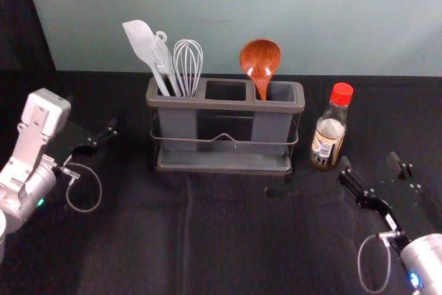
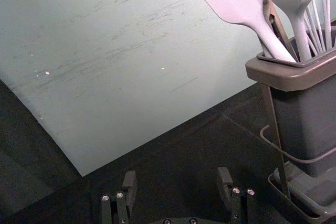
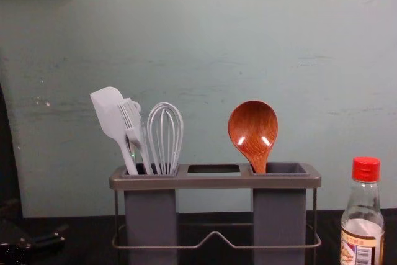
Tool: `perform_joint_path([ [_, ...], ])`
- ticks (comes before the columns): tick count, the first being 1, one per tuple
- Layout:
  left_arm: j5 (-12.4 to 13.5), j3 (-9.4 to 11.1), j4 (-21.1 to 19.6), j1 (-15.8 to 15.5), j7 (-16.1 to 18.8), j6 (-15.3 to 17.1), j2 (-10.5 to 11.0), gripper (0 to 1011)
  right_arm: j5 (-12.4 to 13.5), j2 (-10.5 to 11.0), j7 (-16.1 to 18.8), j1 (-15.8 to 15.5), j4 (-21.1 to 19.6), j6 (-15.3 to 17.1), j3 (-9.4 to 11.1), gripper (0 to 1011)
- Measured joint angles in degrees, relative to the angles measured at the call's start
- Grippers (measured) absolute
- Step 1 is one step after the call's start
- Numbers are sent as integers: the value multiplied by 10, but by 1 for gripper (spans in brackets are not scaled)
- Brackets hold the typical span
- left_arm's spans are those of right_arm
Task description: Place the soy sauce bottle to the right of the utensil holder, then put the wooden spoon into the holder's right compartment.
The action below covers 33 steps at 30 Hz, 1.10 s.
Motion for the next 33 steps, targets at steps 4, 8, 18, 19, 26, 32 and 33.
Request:
perform_joint_path([
  [4, 0, 0, 0, 0, 0, 0, 0, 1005, 0, 0, 0, 0, 0, 0, 0, 1002],
  [8, 0, 0, 0, 0, 0, 0, 0, 1005, 0, 0, 0, 0, 0, 0, 0, 1003],
  [18, 0, 0, 0, 0, 0, 0, 0, 1005, 0, 0, 0, 0, 0, 0, 0, 1002],
  [19, 0, 0, 0, 0, 0, 0, 0, 1005, 0, 0, 0, 0, 0, 0, 0, 1003],
  [26, 0, 0, 0, 0, 0, 0, 0, 1005, 0, 0, 0, 0, 0, 0, 0, 1003],
  [32, 0, 0, 0, 0, 0, 0, 0, 1005, 0, 0, 0, 0, 0, 0, 0, 1002],
  [33, 0, 0, 0, 0, 0, 0, 0, 1005, 0, 0, 0, 0, 0, 0, 0, 1002],
])
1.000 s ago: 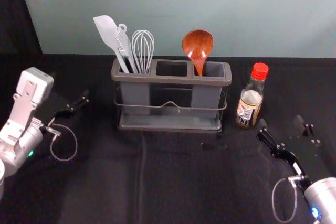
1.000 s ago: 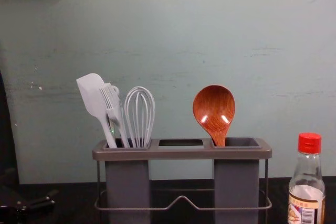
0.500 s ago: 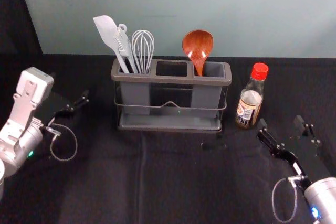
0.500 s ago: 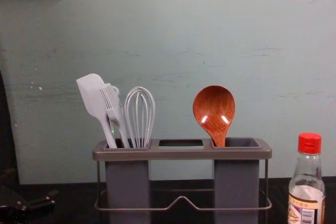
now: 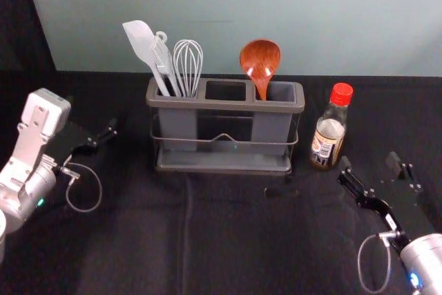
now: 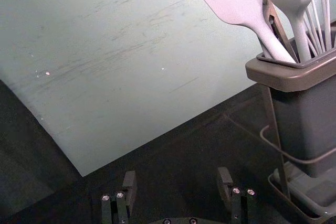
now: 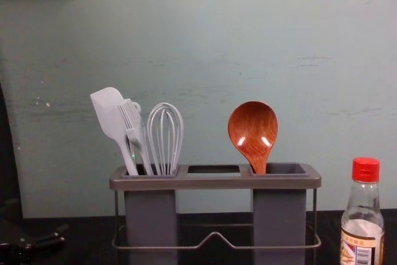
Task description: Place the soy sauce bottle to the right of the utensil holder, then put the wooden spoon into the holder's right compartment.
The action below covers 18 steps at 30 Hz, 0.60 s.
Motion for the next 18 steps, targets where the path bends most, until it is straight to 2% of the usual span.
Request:
perform_joint_path([
  [18, 0, 0, 0, 0, 0, 0, 0, 1005, 0, 0, 0, 0, 0, 0, 0, 1003],
])
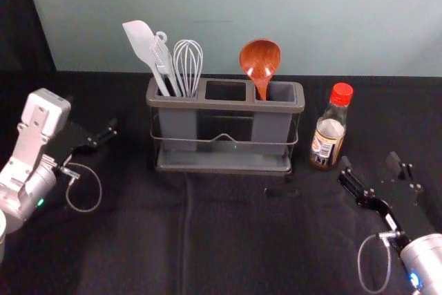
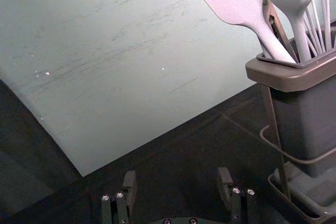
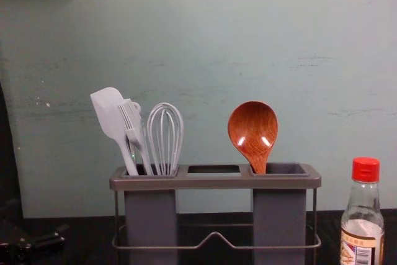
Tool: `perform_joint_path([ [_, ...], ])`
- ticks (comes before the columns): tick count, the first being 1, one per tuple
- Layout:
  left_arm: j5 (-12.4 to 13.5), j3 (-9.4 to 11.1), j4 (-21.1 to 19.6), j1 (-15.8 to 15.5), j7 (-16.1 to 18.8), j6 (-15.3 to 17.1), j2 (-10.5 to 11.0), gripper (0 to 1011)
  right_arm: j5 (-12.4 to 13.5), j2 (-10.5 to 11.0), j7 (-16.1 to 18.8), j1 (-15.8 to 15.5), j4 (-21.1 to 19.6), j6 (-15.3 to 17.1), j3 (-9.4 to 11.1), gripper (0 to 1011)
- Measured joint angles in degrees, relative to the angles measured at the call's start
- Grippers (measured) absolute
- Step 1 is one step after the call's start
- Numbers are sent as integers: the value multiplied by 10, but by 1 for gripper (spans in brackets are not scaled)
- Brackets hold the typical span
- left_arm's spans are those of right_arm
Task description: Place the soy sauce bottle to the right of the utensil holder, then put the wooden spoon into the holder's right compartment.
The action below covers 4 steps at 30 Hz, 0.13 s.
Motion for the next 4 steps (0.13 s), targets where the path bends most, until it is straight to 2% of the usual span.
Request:
perform_joint_path([
  [4, 0, 0, 0, 0, 0, 0, 0, 1005, 0, 0, 0, 0, 0, 0, 0, 1003],
])
